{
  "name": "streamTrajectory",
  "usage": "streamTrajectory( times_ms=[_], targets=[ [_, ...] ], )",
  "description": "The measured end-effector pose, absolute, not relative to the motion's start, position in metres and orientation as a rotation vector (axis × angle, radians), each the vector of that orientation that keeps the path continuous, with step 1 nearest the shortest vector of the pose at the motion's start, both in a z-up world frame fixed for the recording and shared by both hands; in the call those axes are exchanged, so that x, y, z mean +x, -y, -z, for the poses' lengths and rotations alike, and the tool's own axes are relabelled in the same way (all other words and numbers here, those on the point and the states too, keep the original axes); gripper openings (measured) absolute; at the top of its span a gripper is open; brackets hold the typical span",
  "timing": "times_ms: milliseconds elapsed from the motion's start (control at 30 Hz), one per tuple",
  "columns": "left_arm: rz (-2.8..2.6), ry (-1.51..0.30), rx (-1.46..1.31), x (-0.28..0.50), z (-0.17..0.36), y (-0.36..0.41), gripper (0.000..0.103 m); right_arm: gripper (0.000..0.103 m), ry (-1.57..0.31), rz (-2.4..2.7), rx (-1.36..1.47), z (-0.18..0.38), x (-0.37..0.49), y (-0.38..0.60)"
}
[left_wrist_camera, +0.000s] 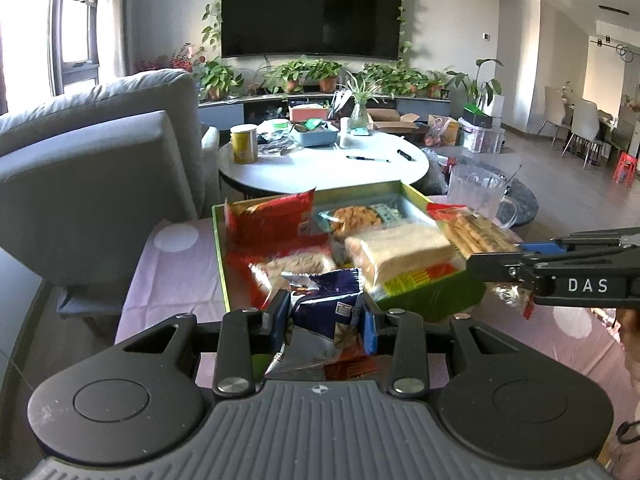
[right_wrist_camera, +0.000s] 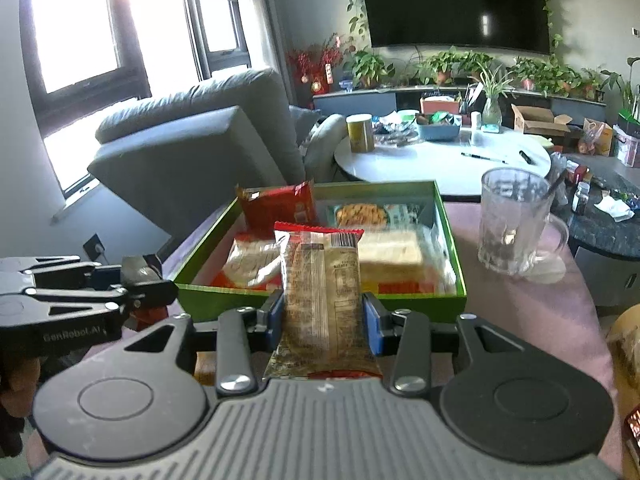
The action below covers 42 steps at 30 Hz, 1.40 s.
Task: Organize snacks
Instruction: 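Lift the pastry bar with the right gripper while the left gripper carries a blue chip bag toward the box, then lower the pastry bar and chip bag into the green box and open both grippers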
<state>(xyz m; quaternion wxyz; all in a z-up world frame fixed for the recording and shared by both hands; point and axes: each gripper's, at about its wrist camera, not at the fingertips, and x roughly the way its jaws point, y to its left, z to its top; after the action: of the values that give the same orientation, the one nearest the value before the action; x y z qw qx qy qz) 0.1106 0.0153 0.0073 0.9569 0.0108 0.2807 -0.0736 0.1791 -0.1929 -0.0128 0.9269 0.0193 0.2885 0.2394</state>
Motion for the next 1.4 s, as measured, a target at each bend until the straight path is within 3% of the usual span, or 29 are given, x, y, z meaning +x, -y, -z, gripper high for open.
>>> streamTrajectory(
  times_ms=[467,1033,1167,1400],
  targets=[
    [0.185,-0.575,0.022,0.176,-0.014,0.001,0.033,0.045,-0.593,-0.416,0.095,0.011,0.231,0.198],
    [0.215,-0.646,0.023,0.269,0.019,0.02,0.033,0.045,-0.676,-0.325,0.137,0.037,0.306,0.196],
    [0.162,-0.628,0.02,0.275,0.024,0.019,0.048,0.049,-0.664,-0.294,0.167,0.039,0.311,0.197],
    [0.173,-0.613,0.027,0.26,0.021,0.016,0.051,0.052,-0.642,-0.301,0.17,0.035,0.298,0.201]
  ],
)
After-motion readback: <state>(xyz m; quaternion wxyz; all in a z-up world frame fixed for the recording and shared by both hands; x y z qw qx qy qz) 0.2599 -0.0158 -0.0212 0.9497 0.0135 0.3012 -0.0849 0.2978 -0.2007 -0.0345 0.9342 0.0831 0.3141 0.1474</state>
